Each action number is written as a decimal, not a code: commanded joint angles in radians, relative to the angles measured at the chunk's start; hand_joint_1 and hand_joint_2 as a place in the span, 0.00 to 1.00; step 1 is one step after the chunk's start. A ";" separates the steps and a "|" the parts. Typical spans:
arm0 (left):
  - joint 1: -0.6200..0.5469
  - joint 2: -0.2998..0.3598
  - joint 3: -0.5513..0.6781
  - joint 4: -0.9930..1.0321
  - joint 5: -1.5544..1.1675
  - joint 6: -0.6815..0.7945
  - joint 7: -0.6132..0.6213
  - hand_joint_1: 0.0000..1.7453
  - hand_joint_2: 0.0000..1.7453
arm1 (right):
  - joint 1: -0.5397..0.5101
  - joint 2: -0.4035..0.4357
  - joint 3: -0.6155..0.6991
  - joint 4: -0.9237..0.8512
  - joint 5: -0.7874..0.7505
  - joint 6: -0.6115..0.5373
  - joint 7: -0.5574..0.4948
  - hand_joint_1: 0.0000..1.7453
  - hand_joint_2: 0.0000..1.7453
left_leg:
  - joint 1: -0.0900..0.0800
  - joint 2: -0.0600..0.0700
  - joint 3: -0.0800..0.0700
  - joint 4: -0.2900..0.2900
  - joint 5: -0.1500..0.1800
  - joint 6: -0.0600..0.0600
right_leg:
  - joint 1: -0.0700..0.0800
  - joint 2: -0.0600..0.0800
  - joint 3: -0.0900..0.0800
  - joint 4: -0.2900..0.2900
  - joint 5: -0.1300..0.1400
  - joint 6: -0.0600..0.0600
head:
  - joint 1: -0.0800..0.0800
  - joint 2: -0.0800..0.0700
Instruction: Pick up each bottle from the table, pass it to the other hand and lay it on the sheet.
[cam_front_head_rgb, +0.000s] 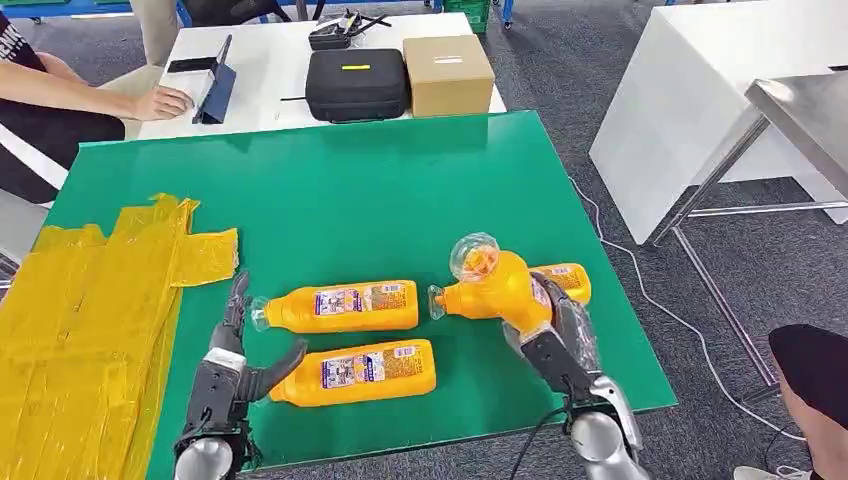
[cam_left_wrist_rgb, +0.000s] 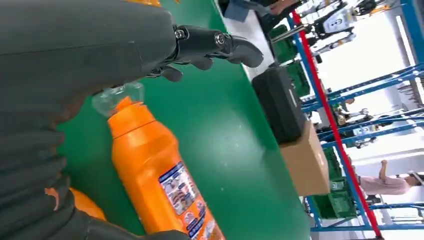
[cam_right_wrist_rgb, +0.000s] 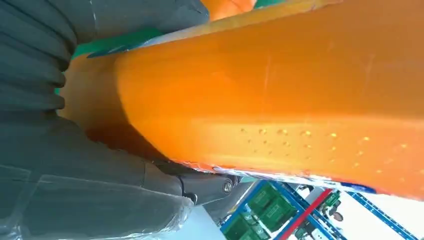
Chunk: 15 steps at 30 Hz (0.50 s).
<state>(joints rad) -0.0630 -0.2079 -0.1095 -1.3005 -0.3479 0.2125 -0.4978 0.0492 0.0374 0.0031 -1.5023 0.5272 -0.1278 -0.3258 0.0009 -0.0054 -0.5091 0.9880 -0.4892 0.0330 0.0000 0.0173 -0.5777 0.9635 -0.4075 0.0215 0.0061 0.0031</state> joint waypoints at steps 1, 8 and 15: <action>-0.031 0.066 -0.084 -0.033 0.013 -0.069 -0.003 0.00 1.00 | -0.055 0.009 0.026 0.072 -0.032 -0.002 -0.023 1.00 1.00 | 0.000 0.001 0.001 -0.001 0.000 -0.001 | 0.000 0.000 0.001 -0.001 0.000 0.000 | 0.000 0.000; -0.163 0.071 -0.181 -0.006 0.246 -0.401 0.059 0.00 1.00 | -0.123 0.073 0.095 0.144 -0.053 -0.011 -0.076 1.00 1.00 | 0.000 0.002 0.001 -0.001 0.001 -0.002 | 0.000 0.000 0.000 -0.001 0.001 -0.001 | 0.000 0.000; -0.253 0.037 -0.267 0.039 0.282 -0.461 0.100 0.00 1.00 | -0.171 0.107 0.159 0.183 -0.033 -0.084 -0.061 1.00 1.00 | 0.000 -0.001 0.001 -0.001 0.002 -0.003 | 0.000 -0.002 0.000 0.000 0.000 0.000 | 0.000 0.000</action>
<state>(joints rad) -0.1867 -0.1801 -0.2587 -1.3569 -0.0923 -0.2167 -0.4288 -0.0283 0.1019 0.0824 -1.4423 0.4933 -0.1599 -0.3876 0.0009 -0.0055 -0.5085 0.9882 -0.4874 0.0318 0.0000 0.0172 -0.5784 0.9639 -0.4073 0.0215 0.0061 0.0031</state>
